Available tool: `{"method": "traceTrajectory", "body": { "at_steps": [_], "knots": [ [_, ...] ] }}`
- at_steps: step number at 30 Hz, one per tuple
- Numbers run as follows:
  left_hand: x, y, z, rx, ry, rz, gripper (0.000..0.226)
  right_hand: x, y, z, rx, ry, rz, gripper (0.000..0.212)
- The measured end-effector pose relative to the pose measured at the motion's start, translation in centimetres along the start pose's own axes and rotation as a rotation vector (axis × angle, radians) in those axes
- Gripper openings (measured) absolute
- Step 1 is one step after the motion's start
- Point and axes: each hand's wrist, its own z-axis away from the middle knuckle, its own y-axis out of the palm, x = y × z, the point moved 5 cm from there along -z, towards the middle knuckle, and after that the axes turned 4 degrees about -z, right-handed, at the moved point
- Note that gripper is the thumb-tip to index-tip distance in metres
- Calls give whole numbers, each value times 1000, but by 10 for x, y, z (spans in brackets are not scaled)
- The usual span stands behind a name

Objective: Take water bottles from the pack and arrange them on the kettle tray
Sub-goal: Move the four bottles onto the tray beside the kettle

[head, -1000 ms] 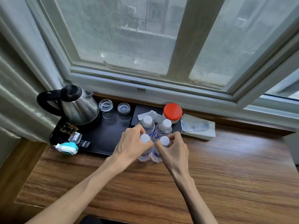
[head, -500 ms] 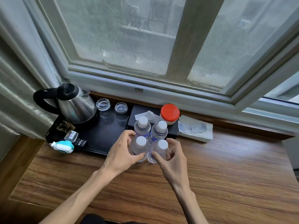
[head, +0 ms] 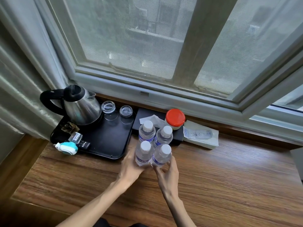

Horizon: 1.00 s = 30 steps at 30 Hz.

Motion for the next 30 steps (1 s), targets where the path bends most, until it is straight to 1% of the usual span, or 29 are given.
{"method": "traceTrajectory", "body": {
  "at_steps": [3,5,8,11,16,20,24,28,30],
  "knots": [
    [3,-4,-5,-19,-6,-40,76,-3,0,2,-48,10,-21,63],
    [7,-8,-1,-21,-2,-38,70,-5,-1,8,-44,9,-31,61],
    [11,-24,16,-79,23,-26,54,-3,2,22,-33,-32,-65,59],
    [13,-55,27,-123,35,-13,56,11,18,34,-11,-93,-100,59],
    [28,-118,5,-155,-29,7,65,64,64,28,34,-170,-108,56],
    [45,-154,-33,-197,-57,39,63,90,116,4,61,-127,-135,53],
    [54,-162,-61,-294,-69,29,55,100,155,-20,31,-114,-172,53],
    [66,-152,-87,-293,-90,13,54,103,171,-36,0,-102,-201,47],
    [69,-147,-99,-279,-113,-11,53,101,175,-43,-15,-95,-196,48]
  ]
}}
